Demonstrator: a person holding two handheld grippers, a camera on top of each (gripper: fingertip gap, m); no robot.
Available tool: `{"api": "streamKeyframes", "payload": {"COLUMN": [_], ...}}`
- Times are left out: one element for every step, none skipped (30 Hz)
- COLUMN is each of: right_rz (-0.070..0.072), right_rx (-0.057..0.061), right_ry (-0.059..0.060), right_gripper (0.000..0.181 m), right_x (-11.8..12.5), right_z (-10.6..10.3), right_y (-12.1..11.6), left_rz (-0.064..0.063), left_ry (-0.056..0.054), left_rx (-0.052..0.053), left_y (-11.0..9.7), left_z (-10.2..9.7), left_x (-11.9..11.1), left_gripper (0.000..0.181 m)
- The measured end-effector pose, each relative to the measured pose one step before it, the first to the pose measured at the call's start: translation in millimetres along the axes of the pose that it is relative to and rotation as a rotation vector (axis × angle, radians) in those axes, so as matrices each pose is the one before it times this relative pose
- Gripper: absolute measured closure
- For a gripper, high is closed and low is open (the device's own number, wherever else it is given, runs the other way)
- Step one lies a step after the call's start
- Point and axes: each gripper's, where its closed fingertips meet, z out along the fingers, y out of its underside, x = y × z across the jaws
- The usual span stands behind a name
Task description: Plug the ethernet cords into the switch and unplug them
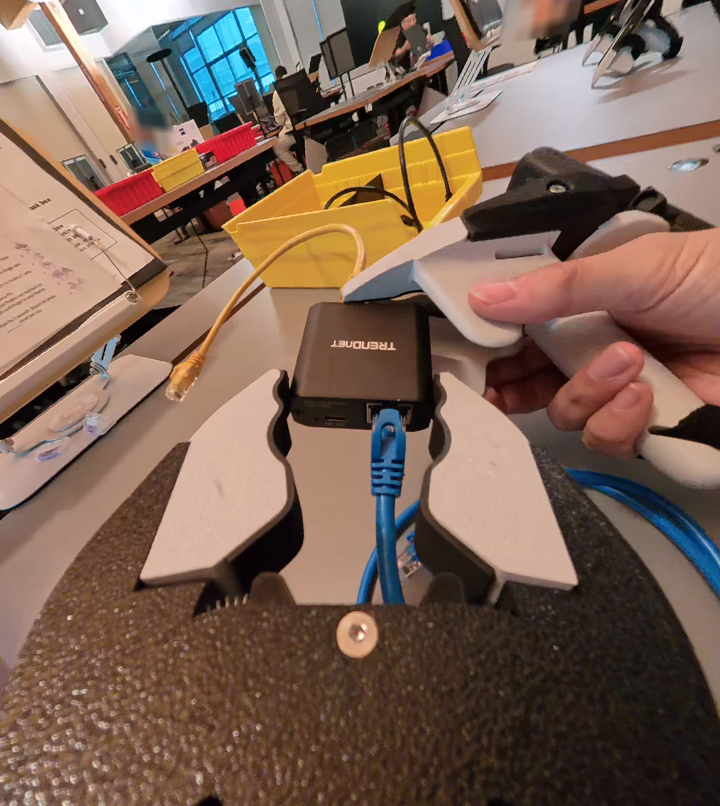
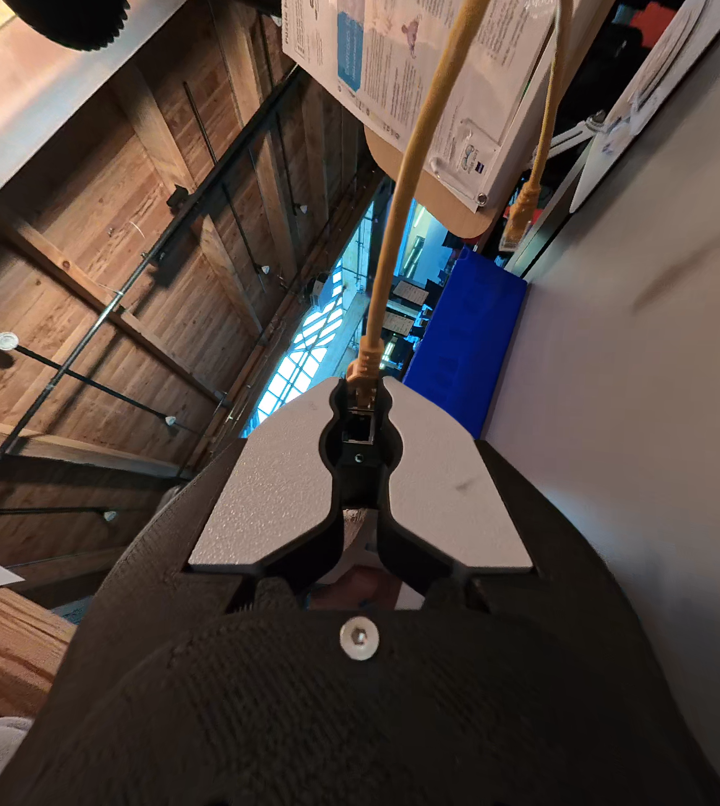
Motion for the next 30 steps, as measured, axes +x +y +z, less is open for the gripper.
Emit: {"api": "streamKeyframes", "payload": {"right_rz": [-0.0124, -0.0016, 0.0065, -0.0060, -0.0314, -0.0252, 0.0016, 0.0033, -0.0153, -0.0141, -0.0078, -0.0186, -0.0171, -0.0086, -0.0117, -0.0218, -0.0101, -0.0131, -0.0290, -0.0233, -0.0026, -0.0049, -0.0444, -0.0625, -0.0808, -0.0795, -0.0592, -0.0547, -0.0553, -0.0401], "right_rx": [-0.0031, -0.0044, -0.0022, -0.0039, -0.0083, -0.0103, -0.0038, 0.0015, -0.0089, -0.0124, -0.0082, -0.0092, -0.0075, -0.0057, -0.0049, -0.0034, -0.0054, -0.0041, -0.0131, 0.0024, 0.0260, 0.0357, 0.0060, -0.0458, -0.0161, -0.0310, -0.0320, -0.0051, -0.0048, -0.0222], "right_ry": [0.0004, -0.0018, 0.0005, -0.0105, -0.0065, 0.0029, -0.0036, -0.0049, 0.0010, 0.0025, -0.0064, 0.0003, 0.0055, -0.0048, -0.0013, 0.0008, -0.0108, -0.0072, 0.0010, 0.0142, 0.0041, 0.0218, 0.0165, -0.0041, 0.0234, 0.0090, -0.0035, 0.0020, 0.0077, 0.0025], "right_gripper": [0.169, 0.169, 0.170, 0.170, 0.170, 0.170, 0.170, 0.170, 0.170, 0.170, 0.170, 0.170, 0.170, 0.170, 0.170, 0.170, 0.170, 0.170, 0.170, 0.170, 0.170, 0.170, 0.170, 0.170, 0.170, 0.170, 0.169, 0.170, 0.170, 0.170], "right_x": [1.96, 2.12, 2.46, 1.01, 1.24, 1.98, 1.10, 0.77, 1.29, 1.42, 0.19, 0.46, 0.43, -0.58, -0.14, -0.43, -1.62, -1.43, -0.65, 1.04, 2.44, 6.24, 3.63, -2.08, -3.02, -6.29, -7.94, -6.79, -3.55, -1.07], "right_z": [-0.53, -0.46, -0.41, -0.06, -0.33, -0.46, -0.29, -0.17, -0.12, 0.14, 0.50, 0.54, 0.42, 0.63, 0.95, 0.72, 0.78, 0.81, 0.71, -0.23, -2.19, -4.60, -4.05, -1.21, -1.73, -0.93, -1.55, -4.13, -6.29, -7.76], "right_y": [-0.35, -0.36, -0.62, -0.85, -0.47, -0.27, -0.31, -0.26, 0.32, 0.62, 0.32, 0.27, 0.17, -0.21, -0.39, -0.59, -0.77, -0.72, -0.09, -2.67, -7.73, -11.72, -9.18, -1.46, -3.39, -1.80, -3.75, -10.41, -13.78, -14.59], "left_rz": [0.0117, 0.0065, 0.0017, 0.0014, -0.0006, 0.0016, 0.0020, -0.0052, -0.0069, -0.0098, -0.0092, -0.0070, -0.0046, -0.0025, 0.0120, 0.0214, 0.0073, -0.0078, -0.0050, -0.0036, 0.0015, -0.0117, -0.0295, -0.0161, 0.0039, 0.0076, 0.0006, -0.0084, -0.0147, -0.0149], "left_ry": [-0.0099, -0.0088, -0.0099, -0.0121, -0.0072, -0.0043, -0.0066, -0.0037, 0.0010, 0.0029, 0.0013, 0.0017, -0.0005, -0.0057, -0.0144, -0.0173, -0.0111, -0.0042, -0.0024, -0.0047, -0.0115, -0.0037, 0.0002, -0.0126, -0.0087, 0.0009, -0.0029, -0.0076, 0.0042, 0.0121], "left_rx": [-0.0123, -0.0096, -0.0088, 0.0022, -0.0047, -0.0104, 0.0049, 0.0069, -0.0009, 0.0019, 0.0121, 0.0044, 0.0054, 0.0118, -0.0020, -0.0026, 0.0138, 0.0114, 0.0049, -0.0001, 0.0061, 0.0073, 0.0027, 0.0082, 0.0054, -0.0029, -0.0037, 0.0016, 0.0040, 0.0042], "left_y": [1.24, 1.23, 1.26, 0.01, 0.80, 1.99, 0.29, 0.15, 1.59, 1.42, -0.10, 0.98, 0.71, -0.71, 0.46, 0.05, -2.18, -0.98, 0.33, 0.47, -0.54, -0.64, -0.20, -0.67, -0.52, 0.39, 0.58, 0.26, 0.21, 0.06], "left_z": [1.26, 1.36, 1.66, 1.42, 1.36, 1.47, 0.99, 0.67, 0.54, 0.33, -0.13, 0.21, 0.21, -0.05, 0.33, 0.28, -0.37, -0.17, 0.02, -0.11, -1.05, -1.46, -1.34, -1.64, -1.81, -1.45, -1.23, -1.36, -1.23, -0.94], "left_x": [0.26, 0.35, 0.23, 0.09, 0.30, 0.42, 0.22, 0.18, 0.09, -0.15, -0.42, -0.40, -0.40, -0.67, -0.95, -0.95, -0.87, -0.70, -0.46, -0.71, -1.78, -2.32, -2.99, -4.53, -3.50, -2.26, -2.59, -2.89, -1.26, -0.04], "left_gripper": [0.120, 0.120, 0.120, 0.120, 0.120, 0.120, 0.120, 0.120, 0.120, 0.120, 0.120, 0.120, 0.120, 0.120, 0.120, 0.120, 0.120, 0.120, 0.120, 0.120, 0.120, 0.120, 0.120, 0.120, 0.120, 0.120, 0.120, 0.120, 0.120, 0.120]}}
